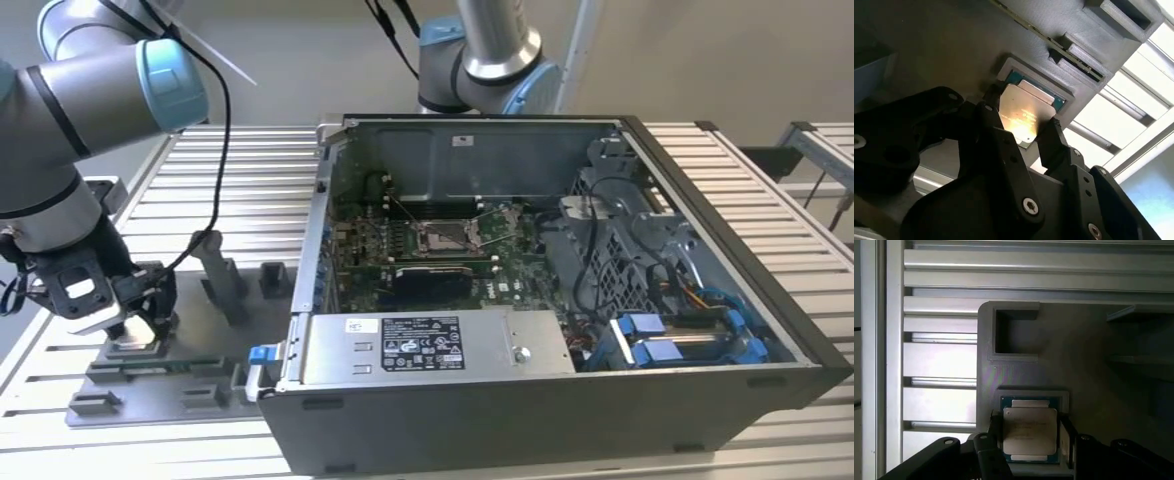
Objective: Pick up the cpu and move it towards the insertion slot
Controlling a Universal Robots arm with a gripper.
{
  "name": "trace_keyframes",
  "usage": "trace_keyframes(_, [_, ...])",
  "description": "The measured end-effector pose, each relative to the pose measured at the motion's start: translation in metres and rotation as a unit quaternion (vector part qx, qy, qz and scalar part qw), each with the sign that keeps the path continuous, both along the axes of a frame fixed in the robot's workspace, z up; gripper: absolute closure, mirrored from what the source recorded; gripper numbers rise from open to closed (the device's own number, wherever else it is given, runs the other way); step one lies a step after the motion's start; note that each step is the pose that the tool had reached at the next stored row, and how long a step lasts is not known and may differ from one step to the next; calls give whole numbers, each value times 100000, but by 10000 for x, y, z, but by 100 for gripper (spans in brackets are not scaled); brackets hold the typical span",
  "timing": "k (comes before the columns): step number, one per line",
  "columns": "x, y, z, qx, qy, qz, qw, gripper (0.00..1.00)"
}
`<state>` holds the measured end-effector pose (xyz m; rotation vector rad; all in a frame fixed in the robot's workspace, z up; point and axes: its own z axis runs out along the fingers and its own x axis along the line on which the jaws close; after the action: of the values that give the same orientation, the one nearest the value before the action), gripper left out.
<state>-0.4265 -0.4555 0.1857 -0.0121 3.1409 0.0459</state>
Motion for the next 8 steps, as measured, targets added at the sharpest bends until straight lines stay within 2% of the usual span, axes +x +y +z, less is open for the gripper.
trace_keyframes(3, [1,-1,3,10,-4,3,100000,100])
trace_keyframes(4, [1,0,26,22,-24,-3,100000,100])
trace_keyframes(8, [0,0,195,27,4,-62,100000,100])
